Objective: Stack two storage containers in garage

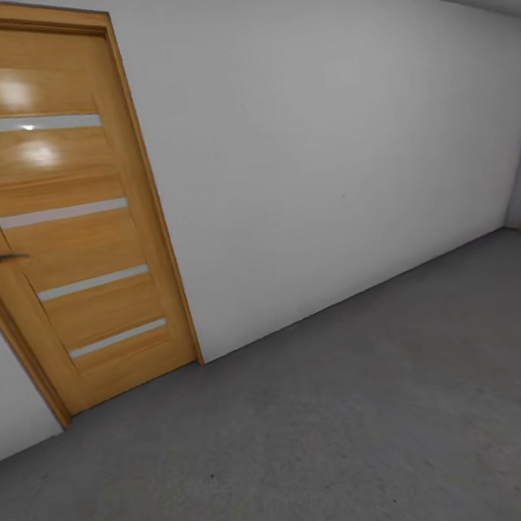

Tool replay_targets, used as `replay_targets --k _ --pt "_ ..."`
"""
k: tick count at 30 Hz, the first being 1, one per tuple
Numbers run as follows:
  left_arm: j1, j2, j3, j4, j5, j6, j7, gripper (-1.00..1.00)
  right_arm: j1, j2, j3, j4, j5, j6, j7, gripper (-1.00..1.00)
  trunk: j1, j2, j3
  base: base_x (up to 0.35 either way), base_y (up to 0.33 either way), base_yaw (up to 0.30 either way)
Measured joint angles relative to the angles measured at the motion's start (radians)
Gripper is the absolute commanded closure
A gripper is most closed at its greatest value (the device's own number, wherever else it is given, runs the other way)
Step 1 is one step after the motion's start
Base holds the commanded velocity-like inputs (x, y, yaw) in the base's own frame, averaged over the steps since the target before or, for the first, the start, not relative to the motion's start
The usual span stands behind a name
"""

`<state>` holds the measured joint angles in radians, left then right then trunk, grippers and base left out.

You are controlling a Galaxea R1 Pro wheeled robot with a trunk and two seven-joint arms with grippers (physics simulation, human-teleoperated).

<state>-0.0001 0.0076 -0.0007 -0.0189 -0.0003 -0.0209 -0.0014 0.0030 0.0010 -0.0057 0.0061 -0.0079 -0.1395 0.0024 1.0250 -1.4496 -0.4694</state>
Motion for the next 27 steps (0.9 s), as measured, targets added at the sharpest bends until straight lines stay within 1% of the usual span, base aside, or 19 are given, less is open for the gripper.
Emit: replay_targets --k 14,27 --pt "0.0 0.0 0.0 0.0 0.0 0.0 0.0 -1.0 0.0 0.001 0.002 0.0 0.004 -0.003 -0.004 -1.0 0.0 0.0 0.0 0.0 0.0 0.281" --pt "0.0 0.0 0.0 0.0 0.0 0.0 0.0 -1.0 0.0 -0.002 0.0 0.0 -0.001 -0.019 -0.004 -1.0 0.0 0.0 0.0 0.0 0.0 0.281"
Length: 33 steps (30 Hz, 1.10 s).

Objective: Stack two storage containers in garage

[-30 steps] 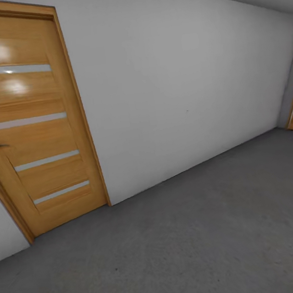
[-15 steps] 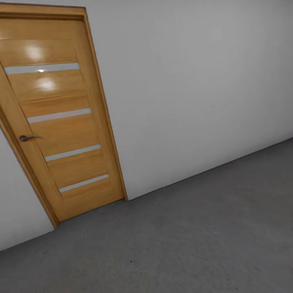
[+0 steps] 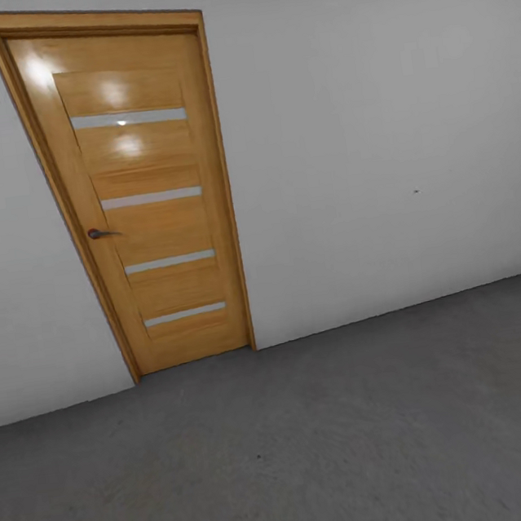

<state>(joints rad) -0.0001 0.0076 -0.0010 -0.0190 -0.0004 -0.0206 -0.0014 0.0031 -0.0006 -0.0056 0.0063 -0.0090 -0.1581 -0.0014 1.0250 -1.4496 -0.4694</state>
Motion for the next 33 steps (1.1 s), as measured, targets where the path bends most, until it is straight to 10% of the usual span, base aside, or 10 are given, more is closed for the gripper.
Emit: replay_targets --k 33 --pt "0.0 0.0 0.0 0.0 0.0 0.0 0.0 -1.0 0.0 -0.003 0.0 0.001 0.002 -0.003 0.0 -1.0 0.0 0.0 0.0 0.0 0.0 0.281"
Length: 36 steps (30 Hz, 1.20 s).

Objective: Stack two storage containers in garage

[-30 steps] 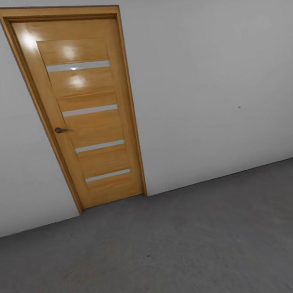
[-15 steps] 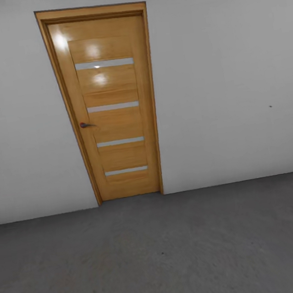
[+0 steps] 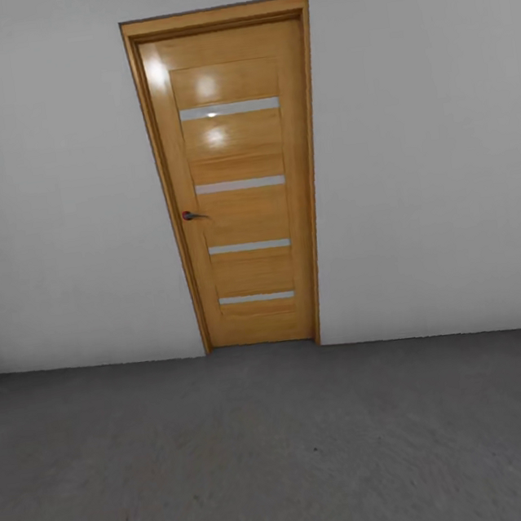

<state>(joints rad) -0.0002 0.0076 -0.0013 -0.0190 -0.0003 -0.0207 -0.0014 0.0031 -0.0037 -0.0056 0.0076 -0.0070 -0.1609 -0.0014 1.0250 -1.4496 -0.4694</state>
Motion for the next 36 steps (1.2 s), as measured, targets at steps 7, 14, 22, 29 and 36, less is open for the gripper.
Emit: replay_targets --k 7,14,22,29,36 --pt "0.0 -0.009 0.009 -0.001 0.009 -0.04 0.0 -1.0 0.0 0.004 0.004 0.0 0.004 0.001 0.0 -1.0 0.0 0.0 0.0 0.0 0.0 0.281" --pt "0.0 -0.012 0.015 0.001 0.021 -0.058 0.0 -1.0 0.0 0.005 0.005 0.0 0.005 0.002 0.0 -1.0 0.0 0.0 0.0 0.018 0.0 0.228" --pt "0.0 -0.012 0.014 0.001 0.031 -0.05 0.0 -1.0 0.0 0.005 0.006 0.001 0.004 0.003 0.0 -1.0 -0.001 0.0 0.0 0.274 0.0 0.021" --pt "0.0 -0.012 0.013 0.001 0.036 -0.046 0.0 -1.0 0.0 0.004 0.003 0.0 0.003 0.002 0.0 -1.0 -0.001 0.0 0.0 0.319 0.0 0.001" --pt "0.0 -0.012 0.012 0.001 0.095 -0.046 0.0 -1.0 0.0 0.004 0.004 0.0 0.005 0.002 0.0 -1.0 -0.001 0.0 0.0 0.322 0.0 -0.074"
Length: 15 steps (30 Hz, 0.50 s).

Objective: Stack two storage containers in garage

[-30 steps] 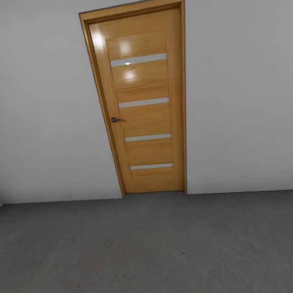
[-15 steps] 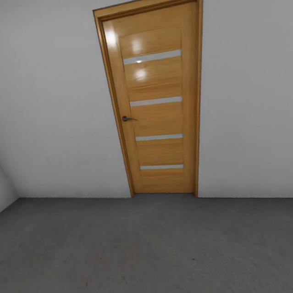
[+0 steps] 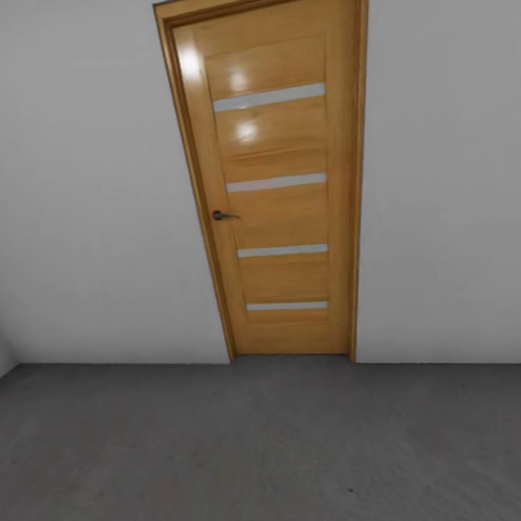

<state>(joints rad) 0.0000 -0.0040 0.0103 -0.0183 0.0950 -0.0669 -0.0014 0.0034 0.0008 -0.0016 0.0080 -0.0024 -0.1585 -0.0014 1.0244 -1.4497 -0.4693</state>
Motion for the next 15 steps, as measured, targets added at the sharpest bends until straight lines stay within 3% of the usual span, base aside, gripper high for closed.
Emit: replay_targets --k 6,15 --pt "0.0 0.0 -0.001 0.0 0.045 0.0 0.0 -1.0 0.0 0.001 0.005 -0.001 0.003 0.0 0.0 -1.0 0.0 0.0 0.0 0.322 0.0 -0.187" --pt "0.0 0.0 -0.001 0.001 0.051 -0.002 0.0 -1.0 0.0 0.0 0.006 -0.001 0.005 0.0 0.0 -1.0 0.0 0.0 0.0 0.322 0.0 -0.046"
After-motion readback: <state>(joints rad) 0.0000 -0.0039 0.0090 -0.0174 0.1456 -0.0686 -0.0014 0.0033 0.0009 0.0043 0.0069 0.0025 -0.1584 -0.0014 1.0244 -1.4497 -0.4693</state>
